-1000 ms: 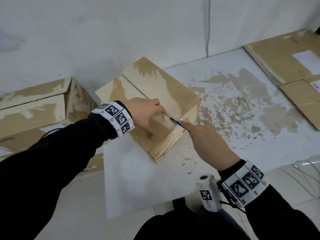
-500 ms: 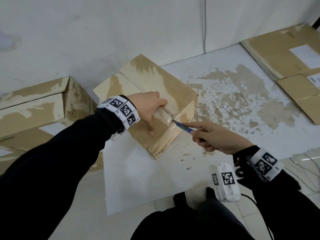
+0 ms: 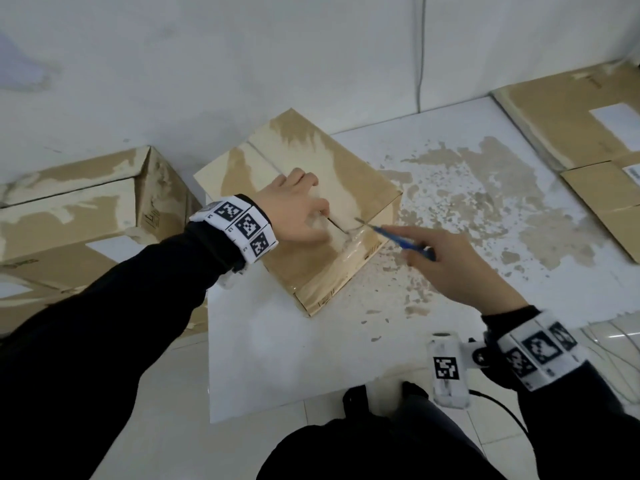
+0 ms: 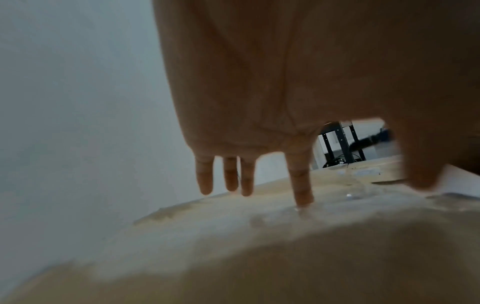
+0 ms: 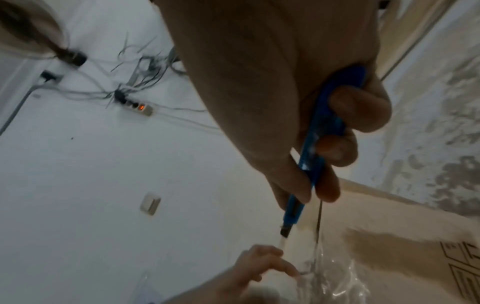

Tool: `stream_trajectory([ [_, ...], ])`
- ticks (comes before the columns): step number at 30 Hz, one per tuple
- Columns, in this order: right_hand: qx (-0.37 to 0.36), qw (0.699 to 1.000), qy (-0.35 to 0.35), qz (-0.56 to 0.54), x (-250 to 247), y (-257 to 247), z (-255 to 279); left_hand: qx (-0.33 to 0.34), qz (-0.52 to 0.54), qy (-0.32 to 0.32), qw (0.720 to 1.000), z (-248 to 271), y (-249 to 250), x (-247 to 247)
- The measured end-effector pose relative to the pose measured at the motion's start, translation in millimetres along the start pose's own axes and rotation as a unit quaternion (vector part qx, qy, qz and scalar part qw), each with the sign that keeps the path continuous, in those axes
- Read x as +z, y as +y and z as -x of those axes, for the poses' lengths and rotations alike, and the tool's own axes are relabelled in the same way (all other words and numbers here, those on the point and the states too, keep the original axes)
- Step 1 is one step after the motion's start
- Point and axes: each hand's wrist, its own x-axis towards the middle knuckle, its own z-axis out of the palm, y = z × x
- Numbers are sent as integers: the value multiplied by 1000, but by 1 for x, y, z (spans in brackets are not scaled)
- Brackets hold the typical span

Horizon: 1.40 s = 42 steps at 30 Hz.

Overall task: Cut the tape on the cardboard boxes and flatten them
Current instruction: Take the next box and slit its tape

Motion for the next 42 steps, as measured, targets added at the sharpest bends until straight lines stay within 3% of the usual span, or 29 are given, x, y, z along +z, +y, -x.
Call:
stream_trajectory([
  [4,-49,993,-51,96,19,0,-4,-87,79,-6,993,-4,22,3],
  [8,-75,992,-53,89,27,13,-1,-203,257,-31,944,-14,34,2],
  [12,-93,988,-57,107,23,17,-5,-267,425,23,864,-23,27,10],
  [17,-98,983,-77,134,15,14,-11,-338,621,80,703,-19,35,15],
  [19,-118,979,-93,140,15,13,-11,-368,644,106,662,-24,45,18],
  [20,-131,975,-94,152,15,12,-12,-388,636,114,658,-29,49,20],
  [23,-146,962,-67,219,7,10,-10,-431,578,129,681,-40,61,24],
  [31,-158,949,-55,269,-9,20,-13,-422,562,143,697,-47,61,24],
  [38,-182,928,-31,324,9,17,-28,-409,595,184,667,-47,58,35],
  [42,-139,929,-24,342,4,18,-26,-403,612,202,650,-45,58,37],
])
